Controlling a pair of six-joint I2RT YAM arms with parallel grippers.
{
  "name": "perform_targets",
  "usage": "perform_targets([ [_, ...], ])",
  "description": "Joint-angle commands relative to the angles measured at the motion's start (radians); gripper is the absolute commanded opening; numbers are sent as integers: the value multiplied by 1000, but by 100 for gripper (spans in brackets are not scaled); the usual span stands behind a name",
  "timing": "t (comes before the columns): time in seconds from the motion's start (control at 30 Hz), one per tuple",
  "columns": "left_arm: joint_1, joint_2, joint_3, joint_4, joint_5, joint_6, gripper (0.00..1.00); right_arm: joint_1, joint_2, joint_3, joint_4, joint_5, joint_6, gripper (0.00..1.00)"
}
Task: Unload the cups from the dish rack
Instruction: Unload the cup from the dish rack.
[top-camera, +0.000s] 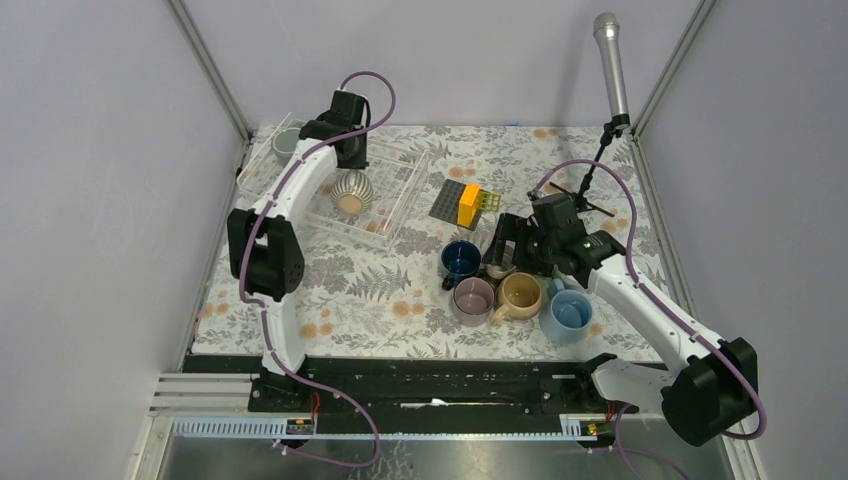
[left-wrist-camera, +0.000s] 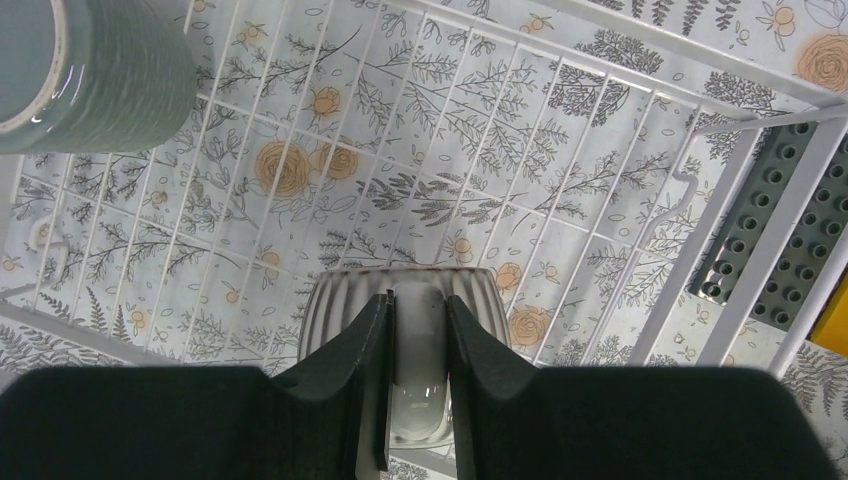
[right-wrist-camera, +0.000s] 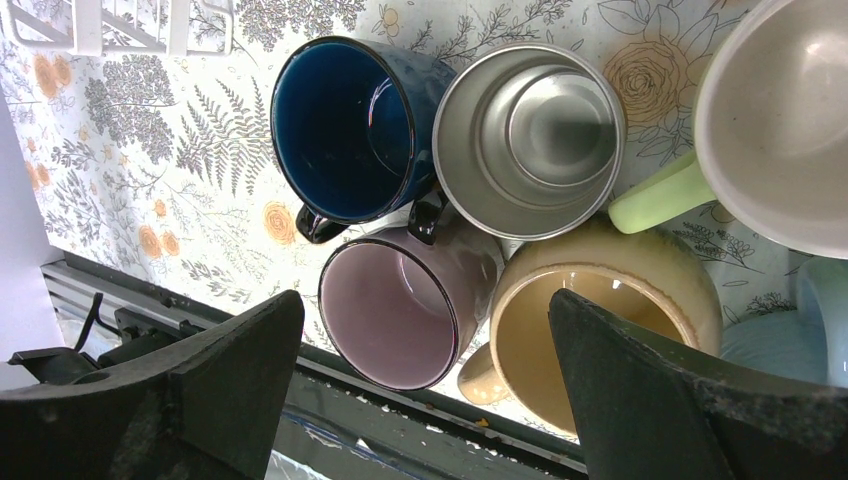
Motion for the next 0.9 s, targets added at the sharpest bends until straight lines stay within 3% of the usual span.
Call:
perform_targets([
  [0.0,-2,-52,-26,-24,-38,-20,19,11,-8,0,25,-17,3,100],
  [0.2,-3,-61,-47,-24,-47,-19,26,11,-5,1,26,-20,4,100],
  [0.87,-4,-77,-61,-55,-79,-22,33,14,8,2,28,-20,3,100],
])
